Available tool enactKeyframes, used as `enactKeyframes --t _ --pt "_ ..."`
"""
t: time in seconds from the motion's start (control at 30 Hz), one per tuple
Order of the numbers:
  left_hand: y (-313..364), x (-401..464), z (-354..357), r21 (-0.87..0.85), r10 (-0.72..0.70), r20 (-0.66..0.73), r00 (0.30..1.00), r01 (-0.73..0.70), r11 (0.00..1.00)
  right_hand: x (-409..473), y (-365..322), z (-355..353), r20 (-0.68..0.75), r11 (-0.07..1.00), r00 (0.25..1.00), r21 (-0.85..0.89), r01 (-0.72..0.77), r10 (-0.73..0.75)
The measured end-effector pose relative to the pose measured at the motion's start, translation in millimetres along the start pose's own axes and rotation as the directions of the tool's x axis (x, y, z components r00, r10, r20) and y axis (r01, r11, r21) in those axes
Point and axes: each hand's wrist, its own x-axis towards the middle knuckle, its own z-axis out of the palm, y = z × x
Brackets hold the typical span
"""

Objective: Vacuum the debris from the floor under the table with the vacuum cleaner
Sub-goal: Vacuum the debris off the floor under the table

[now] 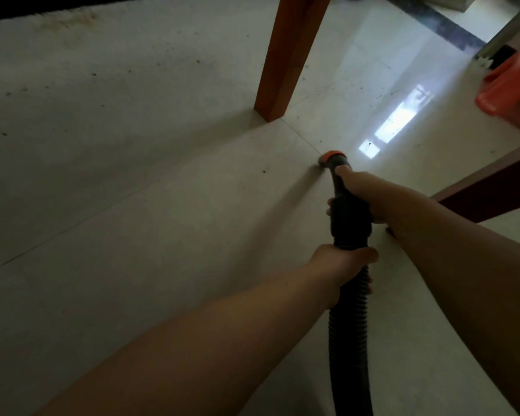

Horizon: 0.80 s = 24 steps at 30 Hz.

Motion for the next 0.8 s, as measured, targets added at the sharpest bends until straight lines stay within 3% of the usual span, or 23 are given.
enactKeyframes --t 0.17,0.37,0.6,0.8 --pt "1 9 11 0.004 -0.027 -0.018 0.999 0.028 1.000 9 7 -13 -0.051 1.000 0.999 -0.001 -0.020 0.020" --pt "-13 -2 3 -0.016 0.042 -0.110 0.993 -0.045 0.999 -3 -4 9 0.127 0.997 0.992 -0.075 0.011 -0.002" --pt "-24 -27 20 -0.055 0.037 -0.021 0.999 -0.038 0.998 -33 1 -8 0.195 0.989 0.979 -0.145 -0.036 0.065" --pt "-44 -37 -4 -0.094 0.041 -0.112 0.993 -0.052 0.994 -52 1 31 0.272 0.980 0.962 -0.191 0.060 -0.006"
